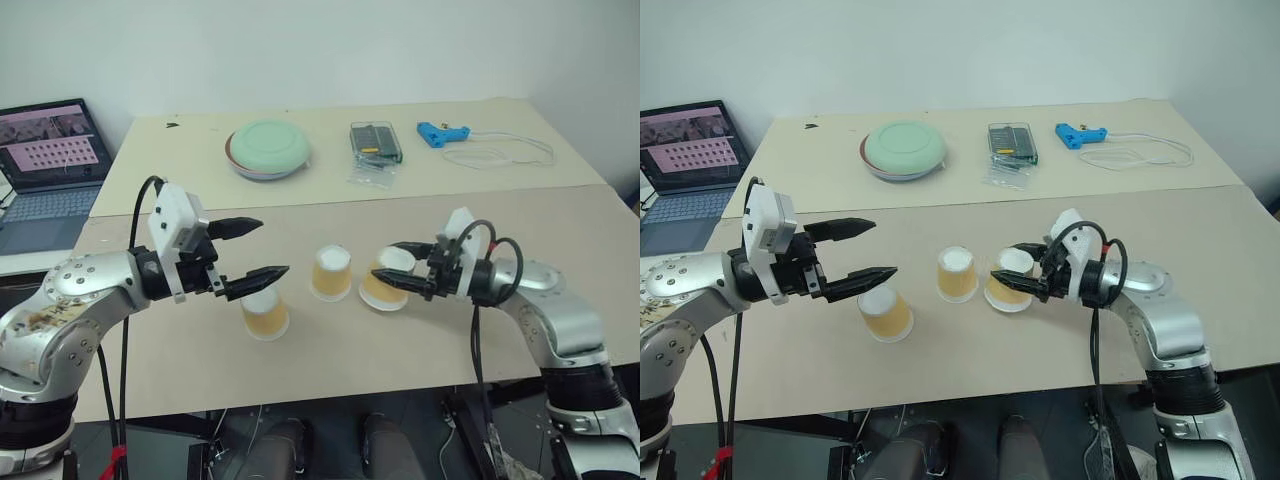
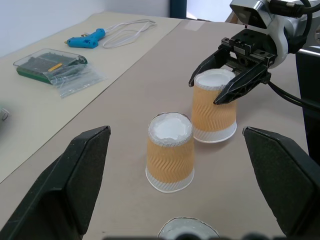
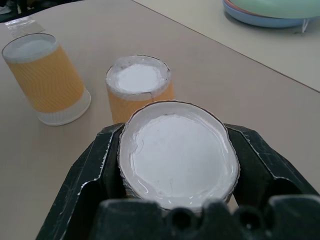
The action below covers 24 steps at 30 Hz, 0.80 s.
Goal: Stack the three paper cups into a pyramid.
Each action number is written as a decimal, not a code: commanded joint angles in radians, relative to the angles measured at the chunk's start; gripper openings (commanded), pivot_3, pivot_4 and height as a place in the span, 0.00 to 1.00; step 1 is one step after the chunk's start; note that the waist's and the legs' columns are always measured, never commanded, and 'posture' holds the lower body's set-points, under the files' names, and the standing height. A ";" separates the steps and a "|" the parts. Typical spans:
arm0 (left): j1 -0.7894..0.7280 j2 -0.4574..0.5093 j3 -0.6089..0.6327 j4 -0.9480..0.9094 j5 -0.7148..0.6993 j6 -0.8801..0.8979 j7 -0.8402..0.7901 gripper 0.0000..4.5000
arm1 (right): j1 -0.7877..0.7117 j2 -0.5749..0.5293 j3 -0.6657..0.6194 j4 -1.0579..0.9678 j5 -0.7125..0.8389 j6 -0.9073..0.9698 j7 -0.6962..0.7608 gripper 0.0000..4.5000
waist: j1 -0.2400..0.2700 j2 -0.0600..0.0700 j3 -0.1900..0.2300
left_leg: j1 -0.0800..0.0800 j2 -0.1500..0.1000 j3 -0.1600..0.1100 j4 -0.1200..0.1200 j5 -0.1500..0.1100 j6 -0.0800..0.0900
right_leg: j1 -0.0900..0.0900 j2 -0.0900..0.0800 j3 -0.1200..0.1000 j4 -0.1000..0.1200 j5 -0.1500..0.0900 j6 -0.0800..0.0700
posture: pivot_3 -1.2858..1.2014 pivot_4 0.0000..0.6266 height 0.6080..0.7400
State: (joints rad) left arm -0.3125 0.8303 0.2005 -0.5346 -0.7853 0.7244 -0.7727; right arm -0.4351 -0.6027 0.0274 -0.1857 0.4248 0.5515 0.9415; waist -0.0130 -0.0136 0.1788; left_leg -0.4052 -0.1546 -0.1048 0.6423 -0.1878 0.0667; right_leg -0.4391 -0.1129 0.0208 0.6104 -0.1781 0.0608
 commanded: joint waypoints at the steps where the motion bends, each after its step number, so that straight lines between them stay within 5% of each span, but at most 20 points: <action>1: -0.010 0.005 0.023 -0.034 -0.010 -0.003 0.012 1.00 | -0.035 0.025 0.013 0.013 -0.003 -0.047 0.008 0.58 | 0.002 0.000 0.000 | 0.000 0.000 0.000 0.000 0.000 0.000 | 0.000 0.000 0.000 0.000 0.000 0.000 | 0.52 0.24 1.00; 24: 0.012 0.026 0.056 -0.065 -0.044 0.021 0.044 1.00 | -0.130 0.076 0.073 0.234 -0.128 -0.209 0.025 0.58 | 0.001 0.000 0.000 | 0.000 0.000 0.000 0.000 0.000 0.000 | -0.001 0.001 0.000 0.000 0.004 -0.007 | 0.52 0.24 1.00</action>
State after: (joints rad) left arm -0.2998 0.8390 0.2218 -0.5756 -0.8242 0.7470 -0.7332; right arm -0.5389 -0.5288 0.1073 0.0564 0.2969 0.3727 0.9612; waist -0.0120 -0.0137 0.1788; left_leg -0.4051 -0.1546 -0.1048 0.6423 -0.1876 0.0664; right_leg -0.4395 -0.1124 0.0208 0.6106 -0.1736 0.0536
